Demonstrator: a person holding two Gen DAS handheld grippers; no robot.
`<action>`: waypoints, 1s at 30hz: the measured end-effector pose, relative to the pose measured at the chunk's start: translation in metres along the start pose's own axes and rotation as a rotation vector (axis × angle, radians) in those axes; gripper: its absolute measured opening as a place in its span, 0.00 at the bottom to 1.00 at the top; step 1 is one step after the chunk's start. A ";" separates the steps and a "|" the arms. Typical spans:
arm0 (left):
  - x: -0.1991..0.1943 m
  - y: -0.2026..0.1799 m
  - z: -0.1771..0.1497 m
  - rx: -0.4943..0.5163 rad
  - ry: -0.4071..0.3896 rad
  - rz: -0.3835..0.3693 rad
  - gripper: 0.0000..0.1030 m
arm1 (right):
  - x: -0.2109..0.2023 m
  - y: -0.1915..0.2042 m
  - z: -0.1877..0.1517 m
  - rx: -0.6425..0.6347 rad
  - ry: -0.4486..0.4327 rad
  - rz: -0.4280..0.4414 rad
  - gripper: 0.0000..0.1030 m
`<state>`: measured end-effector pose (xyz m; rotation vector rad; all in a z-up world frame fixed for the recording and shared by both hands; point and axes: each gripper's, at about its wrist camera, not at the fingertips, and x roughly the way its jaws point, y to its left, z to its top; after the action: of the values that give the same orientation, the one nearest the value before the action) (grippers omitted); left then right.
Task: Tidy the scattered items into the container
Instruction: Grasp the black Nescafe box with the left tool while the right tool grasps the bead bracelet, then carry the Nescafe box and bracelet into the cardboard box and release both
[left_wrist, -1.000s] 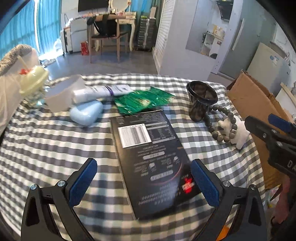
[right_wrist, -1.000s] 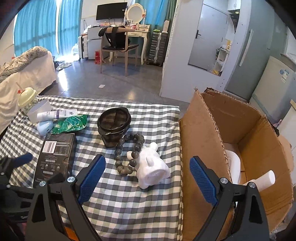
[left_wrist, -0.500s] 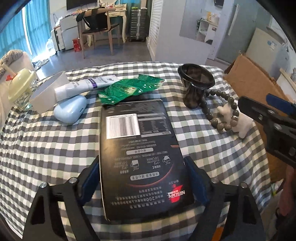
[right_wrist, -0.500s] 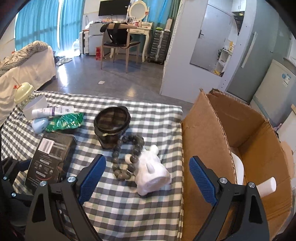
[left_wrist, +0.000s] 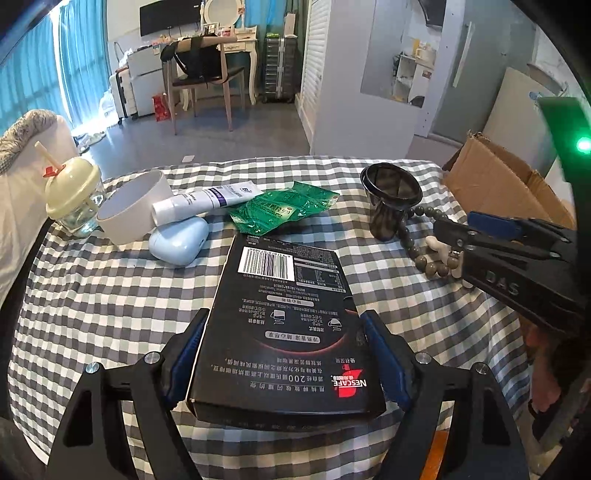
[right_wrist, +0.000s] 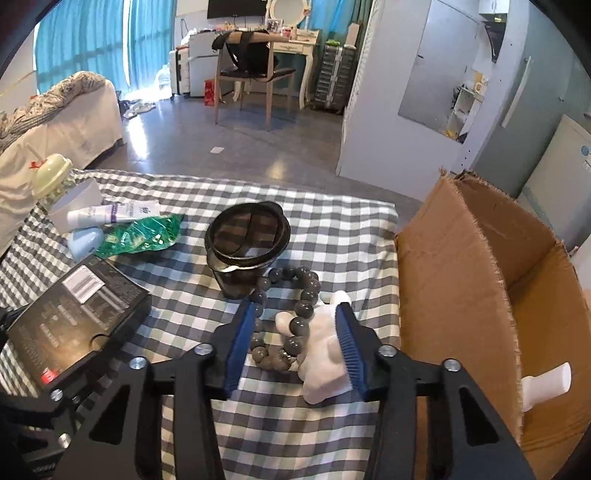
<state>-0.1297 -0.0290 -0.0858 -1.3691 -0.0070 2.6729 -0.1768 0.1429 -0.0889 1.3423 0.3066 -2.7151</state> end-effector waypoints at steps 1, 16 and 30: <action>0.000 0.001 0.000 -0.001 -0.001 -0.001 0.79 | 0.003 0.000 0.000 -0.001 0.004 -0.009 0.41; -0.004 0.001 0.001 0.010 -0.015 0.000 0.79 | -0.011 -0.004 0.004 0.007 -0.008 -0.040 0.11; -0.053 -0.021 0.029 0.070 -0.137 -0.004 0.79 | -0.082 -0.014 0.016 0.009 -0.156 -0.001 0.11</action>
<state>-0.1203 -0.0129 -0.0248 -1.1625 0.0694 2.7301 -0.1419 0.1529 -0.0128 1.1229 0.2821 -2.8039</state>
